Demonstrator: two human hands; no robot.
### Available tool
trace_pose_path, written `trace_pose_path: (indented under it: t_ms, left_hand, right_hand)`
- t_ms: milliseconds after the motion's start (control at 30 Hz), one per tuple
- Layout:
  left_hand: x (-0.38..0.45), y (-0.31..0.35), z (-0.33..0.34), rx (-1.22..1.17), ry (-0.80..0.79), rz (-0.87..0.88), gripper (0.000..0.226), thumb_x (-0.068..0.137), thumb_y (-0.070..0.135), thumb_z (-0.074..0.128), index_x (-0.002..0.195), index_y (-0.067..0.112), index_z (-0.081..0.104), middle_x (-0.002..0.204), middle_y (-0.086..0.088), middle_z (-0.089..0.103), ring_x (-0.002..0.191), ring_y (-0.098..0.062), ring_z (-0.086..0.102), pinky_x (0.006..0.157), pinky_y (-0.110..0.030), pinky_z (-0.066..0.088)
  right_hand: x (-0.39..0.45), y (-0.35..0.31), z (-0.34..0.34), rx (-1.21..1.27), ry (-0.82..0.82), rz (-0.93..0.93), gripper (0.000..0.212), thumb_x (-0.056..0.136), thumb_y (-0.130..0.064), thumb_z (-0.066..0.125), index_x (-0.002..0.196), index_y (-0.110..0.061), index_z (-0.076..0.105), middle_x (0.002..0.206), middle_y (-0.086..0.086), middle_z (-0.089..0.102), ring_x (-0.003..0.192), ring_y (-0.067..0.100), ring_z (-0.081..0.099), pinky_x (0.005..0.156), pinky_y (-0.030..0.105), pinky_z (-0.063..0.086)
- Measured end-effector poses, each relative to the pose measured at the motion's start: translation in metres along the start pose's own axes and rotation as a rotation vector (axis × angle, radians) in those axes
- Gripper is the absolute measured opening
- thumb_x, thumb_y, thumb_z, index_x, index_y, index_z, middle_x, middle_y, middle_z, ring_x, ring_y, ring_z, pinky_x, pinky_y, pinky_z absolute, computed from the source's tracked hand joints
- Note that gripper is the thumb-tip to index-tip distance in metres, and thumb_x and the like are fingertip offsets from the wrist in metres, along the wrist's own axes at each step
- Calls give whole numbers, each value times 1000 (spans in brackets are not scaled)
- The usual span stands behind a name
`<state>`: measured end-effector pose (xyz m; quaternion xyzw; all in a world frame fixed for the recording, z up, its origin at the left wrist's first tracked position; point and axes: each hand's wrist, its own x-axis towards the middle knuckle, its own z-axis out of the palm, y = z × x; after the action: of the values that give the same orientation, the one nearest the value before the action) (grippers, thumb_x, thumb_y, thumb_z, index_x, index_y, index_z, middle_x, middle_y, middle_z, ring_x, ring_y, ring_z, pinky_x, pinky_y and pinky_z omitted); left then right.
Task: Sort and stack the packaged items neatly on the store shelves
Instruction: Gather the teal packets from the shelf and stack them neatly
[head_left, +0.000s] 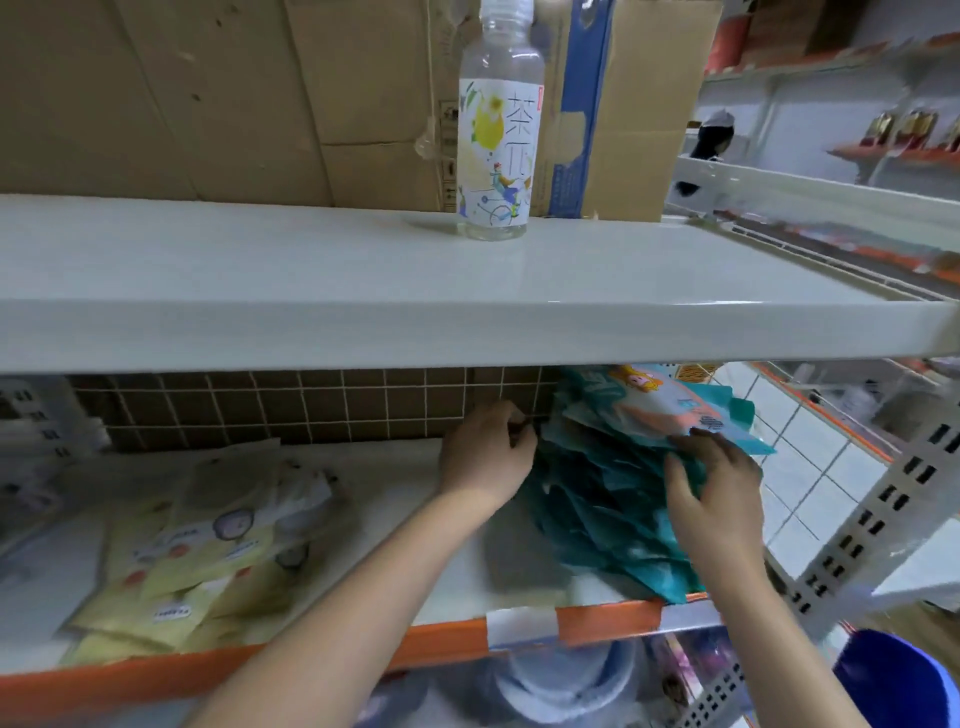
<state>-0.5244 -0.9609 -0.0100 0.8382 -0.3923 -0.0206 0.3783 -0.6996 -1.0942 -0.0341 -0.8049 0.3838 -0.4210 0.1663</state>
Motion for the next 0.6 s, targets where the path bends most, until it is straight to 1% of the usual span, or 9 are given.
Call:
trace_pose_path:
  t_ms: [67, 100, 200, 267, 333, 367, 433, 533, 600]
  left_hand:
    - [-15, -27, -25, 69, 7, -37, 18, 95, 33, 44, 95, 22, 59, 88, 6, 59, 87, -20, 60, 69, -29, 45]
    - [-24, -42, -38, 100, 4, -73, 19, 95, 34, 43, 94, 22, 59, 83, 5, 57, 84, -22, 60, 69, -30, 47]
    - [-54, -89, -82, 81, 59, -191, 22, 94, 37, 45, 99, 22, 61, 89, 1, 64, 87, -25, 62, 77, -34, 52]
    - [-78, -120, -115, 82, 126, -224, 22, 93, 36, 48, 99, 21, 62, 91, 0, 67, 89, -24, 62, 76, -35, 51]
    - [-103, -150, -150, 54, 162, -244, 17, 93, 32, 50, 95, 21, 63, 85, 1, 68, 84, -22, 64, 73, -35, 51]
    - [-116, -164, -168, 52, 181, -253, 14, 93, 30, 51, 93, 23, 63, 82, 3, 68, 82, -20, 65, 71, -35, 52]
    - [-142, -194, -204, 83, 225, -265, 12, 93, 30, 51, 94, 26, 63, 83, 7, 69, 81, -16, 65, 71, -34, 52]
    - [-182, -239, -253, 117, 232, -302, 13, 96, 29, 50, 97, 26, 62, 89, 10, 66, 82, -9, 60, 74, -32, 50]
    - [-205, -270, -283, 130, 253, -328, 10, 96, 30, 49, 92, 31, 59, 86, 12, 63, 79, -6, 58, 72, -29, 49]
  right_hand:
    - [-13, -26, 12, 98, -29, -29, 23, 89, -20, 53, 107, -12, 66, 108, 9, 66, 104, 29, 56, 89, 39, 44]
    - [-21, -41, 19, 146, -44, -35, 23, 89, -20, 53, 106, -11, 66, 106, 8, 66, 101, 27, 58, 86, 34, 43]
    - [-46, -84, 40, 243, -60, -31, 29, 83, -22, 48, 102, -10, 66, 94, 4, 66, 86, 20, 57, 72, 23, 34]
    - [-63, -113, 56, 297, -90, -8, 21, 88, -18, 53, 102, -10, 66, 89, 4, 66, 82, 20, 57, 68, 20, 35]
    - [-82, -142, 71, 345, -158, 23, 14, 91, -8, 57, 102, -10, 65, 87, 5, 65, 77, 20, 58, 64, 13, 38]
    - [-92, -157, 78, 358, -197, 33, 14, 91, -7, 57, 101, -12, 64, 84, 4, 64, 74, 18, 57, 64, 16, 39]
    - [-116, -185, 98, 361, -277, 41, 11, 91, -10, 57, 97, -18, 62, 81, 1, 63, 71, 12, 55, 66, 28, 38]
    - [-154, -228, 135, 416, -405, 56, 11, 92, -13, 56, 95, -22, 61, 84, -1, 66, 80, 21, 63, 68, 35, 45]
    - [-179, -259, 155, 462, -476, 66, 12, 92, -14, 56, 93, -25, 61, 84, -5, 68, 82, 21, 65, 67, 34, 50]
